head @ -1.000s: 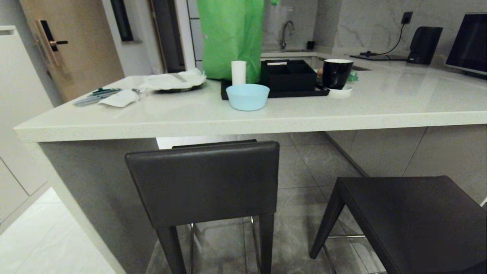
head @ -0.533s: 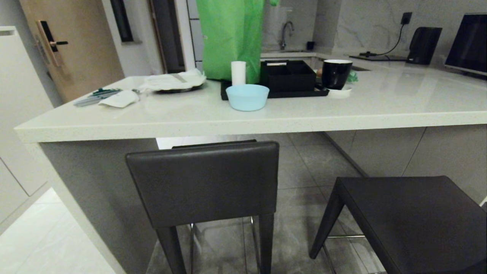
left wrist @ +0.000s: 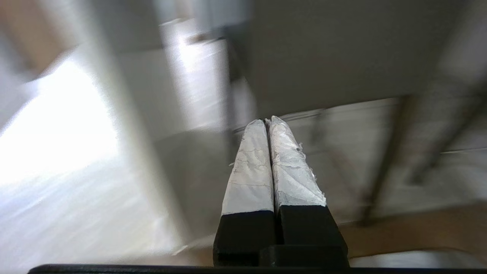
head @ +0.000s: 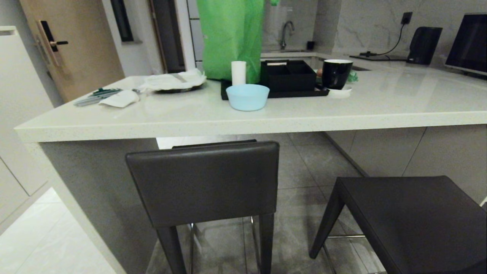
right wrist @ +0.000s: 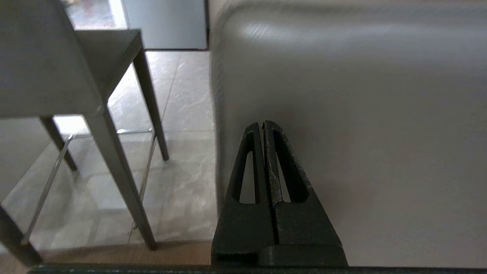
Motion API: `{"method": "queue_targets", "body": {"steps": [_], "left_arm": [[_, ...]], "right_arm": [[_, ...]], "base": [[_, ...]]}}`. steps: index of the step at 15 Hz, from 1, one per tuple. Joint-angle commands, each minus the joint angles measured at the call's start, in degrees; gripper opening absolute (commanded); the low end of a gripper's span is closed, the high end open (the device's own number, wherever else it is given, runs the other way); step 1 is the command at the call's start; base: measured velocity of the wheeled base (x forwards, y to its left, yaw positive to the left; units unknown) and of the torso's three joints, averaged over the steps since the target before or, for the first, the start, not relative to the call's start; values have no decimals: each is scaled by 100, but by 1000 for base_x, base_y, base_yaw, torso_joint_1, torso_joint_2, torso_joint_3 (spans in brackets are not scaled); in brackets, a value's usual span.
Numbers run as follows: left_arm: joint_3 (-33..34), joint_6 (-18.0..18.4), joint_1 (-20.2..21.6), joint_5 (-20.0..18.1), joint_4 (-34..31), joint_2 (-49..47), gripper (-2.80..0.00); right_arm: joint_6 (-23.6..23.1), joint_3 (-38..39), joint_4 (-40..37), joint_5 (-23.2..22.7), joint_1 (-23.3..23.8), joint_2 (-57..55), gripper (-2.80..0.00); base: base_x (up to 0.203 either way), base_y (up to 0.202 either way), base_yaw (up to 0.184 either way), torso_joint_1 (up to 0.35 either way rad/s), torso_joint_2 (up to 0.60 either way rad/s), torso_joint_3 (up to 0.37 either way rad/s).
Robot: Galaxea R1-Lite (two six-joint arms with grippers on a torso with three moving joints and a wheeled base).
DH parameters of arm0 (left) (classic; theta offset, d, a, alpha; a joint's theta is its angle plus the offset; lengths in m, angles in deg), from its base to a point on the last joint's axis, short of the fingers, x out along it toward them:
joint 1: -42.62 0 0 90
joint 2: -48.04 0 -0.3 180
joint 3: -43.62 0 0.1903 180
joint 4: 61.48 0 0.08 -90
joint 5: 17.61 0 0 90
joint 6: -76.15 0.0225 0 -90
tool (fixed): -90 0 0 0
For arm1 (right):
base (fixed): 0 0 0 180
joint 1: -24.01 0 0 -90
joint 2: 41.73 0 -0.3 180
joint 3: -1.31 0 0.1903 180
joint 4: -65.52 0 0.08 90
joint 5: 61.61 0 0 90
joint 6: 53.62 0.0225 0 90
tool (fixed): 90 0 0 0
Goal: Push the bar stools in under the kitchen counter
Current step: Push the gray chair back under the dining table
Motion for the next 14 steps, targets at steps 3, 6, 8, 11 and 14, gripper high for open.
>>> {"method": "queue_targets", "body": {"steps": [3,6,8,11,14], "left_arm": [[291,164,-4,432,317,22,-280],[300,105,-4,439,330,22,-280],[300,111,-4,430,330,22,-280],[309,123,-4,439,330,22,-280],[309,132,-4,439,330,22,-280]], "right_arm": [[135,157,-20,-56,-8,-16,-280],[161,157,-6,-49,-8,-7,-280],[102,157,-6,-75,-8,-7,-280],[126,157,-6,-57,-8,-7,-280],[188,157,-6,-49,-14,-7,-280]], "base": [[0,0,0,0,0,0],[0,0,0,0,0,0],[0,0,0,0,0,0],[-33,0,-1,6,1,1],[-195,0,-3,4,3,4]]}}
